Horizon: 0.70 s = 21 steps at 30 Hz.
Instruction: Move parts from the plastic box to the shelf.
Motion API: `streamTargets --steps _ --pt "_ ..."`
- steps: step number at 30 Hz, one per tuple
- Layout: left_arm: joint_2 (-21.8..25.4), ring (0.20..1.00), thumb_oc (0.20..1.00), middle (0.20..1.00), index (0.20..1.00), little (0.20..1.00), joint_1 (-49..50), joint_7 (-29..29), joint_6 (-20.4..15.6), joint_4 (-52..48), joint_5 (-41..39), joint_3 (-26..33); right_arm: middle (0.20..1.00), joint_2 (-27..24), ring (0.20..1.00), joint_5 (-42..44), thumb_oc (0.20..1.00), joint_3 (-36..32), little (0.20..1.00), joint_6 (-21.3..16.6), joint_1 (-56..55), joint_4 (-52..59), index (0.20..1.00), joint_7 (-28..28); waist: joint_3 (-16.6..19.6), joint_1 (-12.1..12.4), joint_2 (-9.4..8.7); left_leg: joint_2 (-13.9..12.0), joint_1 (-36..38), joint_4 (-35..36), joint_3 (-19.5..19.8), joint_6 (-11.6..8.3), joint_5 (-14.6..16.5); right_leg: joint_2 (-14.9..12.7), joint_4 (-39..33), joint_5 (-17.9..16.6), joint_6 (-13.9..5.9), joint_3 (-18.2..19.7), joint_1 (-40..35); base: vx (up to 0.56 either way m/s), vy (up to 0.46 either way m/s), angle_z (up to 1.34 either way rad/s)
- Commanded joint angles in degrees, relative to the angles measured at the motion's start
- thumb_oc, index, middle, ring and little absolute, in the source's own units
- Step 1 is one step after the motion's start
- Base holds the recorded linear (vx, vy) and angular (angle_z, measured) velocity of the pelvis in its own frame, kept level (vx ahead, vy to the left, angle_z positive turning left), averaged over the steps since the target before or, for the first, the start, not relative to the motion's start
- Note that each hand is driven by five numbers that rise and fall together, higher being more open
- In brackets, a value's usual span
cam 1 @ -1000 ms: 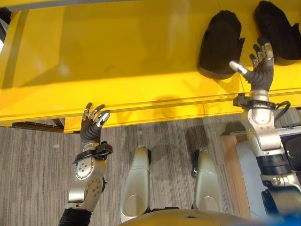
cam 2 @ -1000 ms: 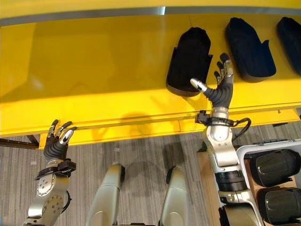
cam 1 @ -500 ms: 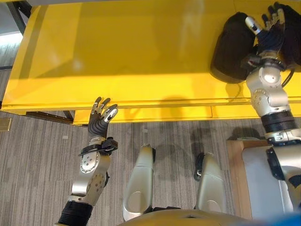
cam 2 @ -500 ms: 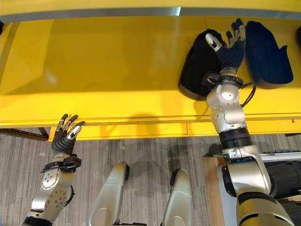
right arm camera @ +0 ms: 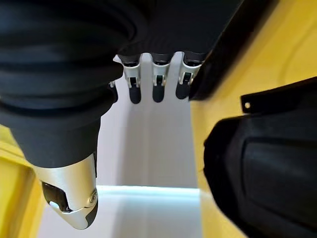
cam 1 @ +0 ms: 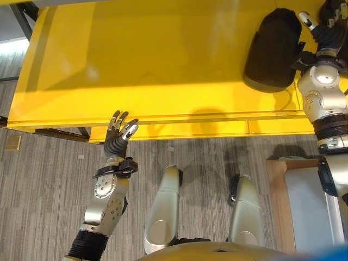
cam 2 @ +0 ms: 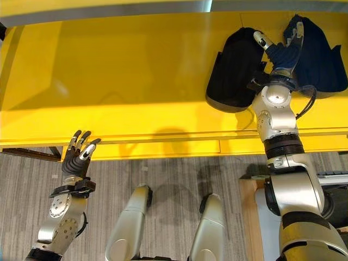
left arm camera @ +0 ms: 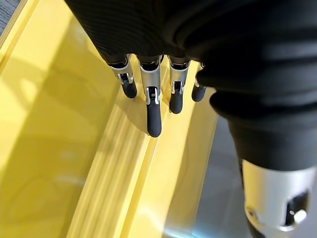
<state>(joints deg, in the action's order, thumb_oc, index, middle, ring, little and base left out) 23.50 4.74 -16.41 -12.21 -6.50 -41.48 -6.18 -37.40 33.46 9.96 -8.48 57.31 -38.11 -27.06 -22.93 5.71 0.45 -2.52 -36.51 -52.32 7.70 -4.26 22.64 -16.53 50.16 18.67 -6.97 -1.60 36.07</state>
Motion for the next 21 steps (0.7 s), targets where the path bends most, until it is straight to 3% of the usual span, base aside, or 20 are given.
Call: streamTargets --steps 1,10,21 --pt "2.1 1.000 1.000 1.000 1.000 1.000 -1.1 0.9 -3.0 -1.7 0.7 -0.3 1.000 -1.8 1.000 -1.9 1.000 -0.8 1.000 -2.8 1.6 -0.6 1.000 -0.4 0.6 0.0 0.47 0.8 -0.7 0.6 1.5 4.35 2.5 1.0 3.0 8.2 5.26 -1.3 -6.9 0.00 0.000 0.00" --pt "2.1 1.000 1.000 1.000 1.000 1.000 -1.0 0.6 -3.0 -1.7 0.8 -0.8 1.000 3.9 1.000 0.4 1.000 -2.6 1.000 -2.5 -1.9 -5.8 1.000 -0.4 -0.3 0.1 1.54 0.9 -1.4 -0.1 1.2 4.53 2.6 0.8 3.8 8.5 5.42 -1.1 -6.0 0.00 0.000 0.00" --pt "2.5 1.000 1.000 1.000 1.000 1.000 -1.5 0.6 -3.7 -1.6 0.4 -1.4 1.000 5.4 1.000 3.9 1.000 -0.5 1.000 -1.3 4.4 -19.4 1.000 1.4 -0.8 1.3 2.11 1.4 -2.0 -0.2 1.4 4.52 2.3 0.5 4.5 8.7 5.47 -1.3 -5.4 0.00 -0.003 0.00"
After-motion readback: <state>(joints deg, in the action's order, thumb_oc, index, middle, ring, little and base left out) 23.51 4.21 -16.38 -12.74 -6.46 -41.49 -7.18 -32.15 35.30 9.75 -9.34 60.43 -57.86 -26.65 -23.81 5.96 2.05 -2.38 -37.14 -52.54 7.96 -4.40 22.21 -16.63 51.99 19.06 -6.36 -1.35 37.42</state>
